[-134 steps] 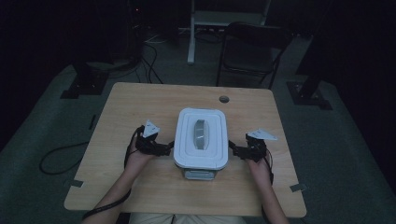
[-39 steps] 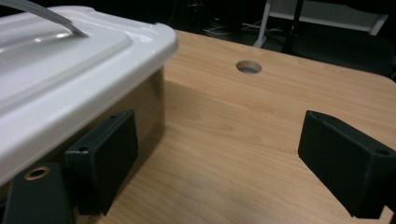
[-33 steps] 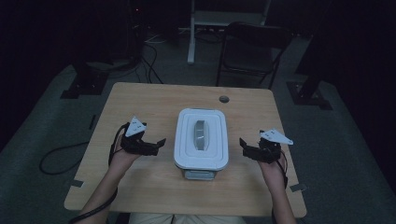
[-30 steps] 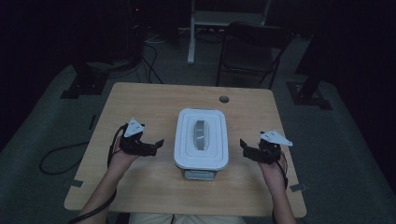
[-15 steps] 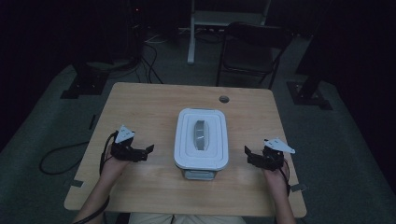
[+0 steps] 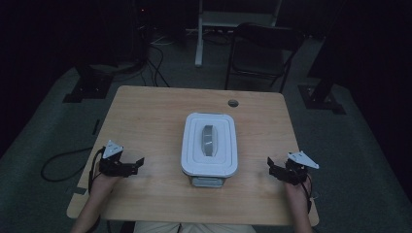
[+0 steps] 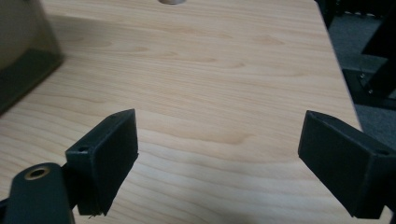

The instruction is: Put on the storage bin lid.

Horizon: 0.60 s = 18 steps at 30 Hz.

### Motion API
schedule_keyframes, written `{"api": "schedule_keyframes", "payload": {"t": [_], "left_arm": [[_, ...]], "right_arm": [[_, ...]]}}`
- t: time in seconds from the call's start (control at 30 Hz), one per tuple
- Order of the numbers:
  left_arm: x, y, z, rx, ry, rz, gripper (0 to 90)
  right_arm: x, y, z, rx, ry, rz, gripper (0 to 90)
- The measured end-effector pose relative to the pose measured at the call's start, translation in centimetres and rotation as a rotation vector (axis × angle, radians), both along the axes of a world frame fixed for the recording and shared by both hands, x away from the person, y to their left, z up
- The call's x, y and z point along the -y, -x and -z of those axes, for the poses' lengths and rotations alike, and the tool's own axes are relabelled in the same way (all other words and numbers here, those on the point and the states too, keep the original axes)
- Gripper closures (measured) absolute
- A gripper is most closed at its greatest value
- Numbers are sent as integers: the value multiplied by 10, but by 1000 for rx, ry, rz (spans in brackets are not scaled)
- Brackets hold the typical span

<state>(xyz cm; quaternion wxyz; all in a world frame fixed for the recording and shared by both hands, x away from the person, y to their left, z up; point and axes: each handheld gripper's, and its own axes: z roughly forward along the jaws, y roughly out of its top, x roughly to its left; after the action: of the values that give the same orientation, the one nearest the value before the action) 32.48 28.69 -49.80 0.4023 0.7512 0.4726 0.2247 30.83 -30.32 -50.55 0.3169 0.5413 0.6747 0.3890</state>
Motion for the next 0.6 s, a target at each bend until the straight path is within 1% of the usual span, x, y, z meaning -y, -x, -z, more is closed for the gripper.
{"api": "schedule_keyframes", "payload": {"t": [0.07,0.17,0.2,0.23,0.3,0.33,0.4,0.43,0.47,0.53,0.57,0.6], "left_arm": [[-6,4,1,2,4,-18,8],[-12,10,1,11,-13,-51,8],[-14,12,1,17,-17,-71,8],[-16,15,2,18,-14,-80,8],[-20,20,3,8,-33,-101,8],[-22,23,4,13,-39,-110,8],[-26,27,6,5,-46,-136,8],[-26,27,6,5,-46,-136,8],[-31,31,9,5,-39,-167,8],[-35,34,10,5,-41,-196,8],[-36,36,11,10,-46,-213,8],[-38,38,11,7,-53,-231,8]], "right_arm": [[5,0,2,-16,-3,15,119],[12,2,5,-22,-16,35,119],[14,3,6,-24,-18,38,119],[15,3,7,-23,-18,44,119],[18,4,9,-37,-17,51,119],[20,4,10,-42,-18,57,119],[23,5,12,-58,-36,63,119],[23,5,12,-58,-36,63,119],[26,5,13,-73,-58,72,119],[27,6,17,-86,-46,86,120],[27,6,18,-102,-39,97,120],[26,5,19,-120,-33,106,120]]}}
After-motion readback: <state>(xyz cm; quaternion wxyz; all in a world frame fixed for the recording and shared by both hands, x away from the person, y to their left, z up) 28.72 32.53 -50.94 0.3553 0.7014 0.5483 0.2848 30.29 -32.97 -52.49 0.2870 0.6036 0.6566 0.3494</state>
